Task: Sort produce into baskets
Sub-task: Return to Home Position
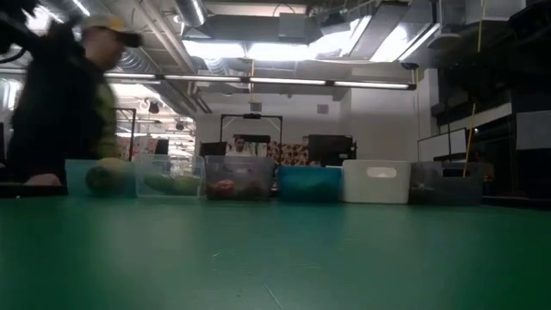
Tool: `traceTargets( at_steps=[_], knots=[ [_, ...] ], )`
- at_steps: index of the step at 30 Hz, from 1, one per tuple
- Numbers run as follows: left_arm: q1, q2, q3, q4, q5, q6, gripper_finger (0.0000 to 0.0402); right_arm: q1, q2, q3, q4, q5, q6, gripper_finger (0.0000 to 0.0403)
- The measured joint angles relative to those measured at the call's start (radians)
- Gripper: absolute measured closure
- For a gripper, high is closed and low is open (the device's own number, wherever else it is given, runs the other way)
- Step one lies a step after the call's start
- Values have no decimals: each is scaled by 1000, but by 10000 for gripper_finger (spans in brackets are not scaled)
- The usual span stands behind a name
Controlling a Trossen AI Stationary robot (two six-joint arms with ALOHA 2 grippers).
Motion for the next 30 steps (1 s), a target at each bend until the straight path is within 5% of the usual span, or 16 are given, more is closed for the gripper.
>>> traceTargets(
  at_steps=[6,13,30],
  knots=[
    [7,0,1,102,215,78,105,0,-2,-4,29,3,55,134],
    [91,0,1,101,280,185,105,0,-2,-22,56,-42,154,134],
    [610,1,0,19,669,189,105,-90,9,-31,75,53,174,134]
  ],
)
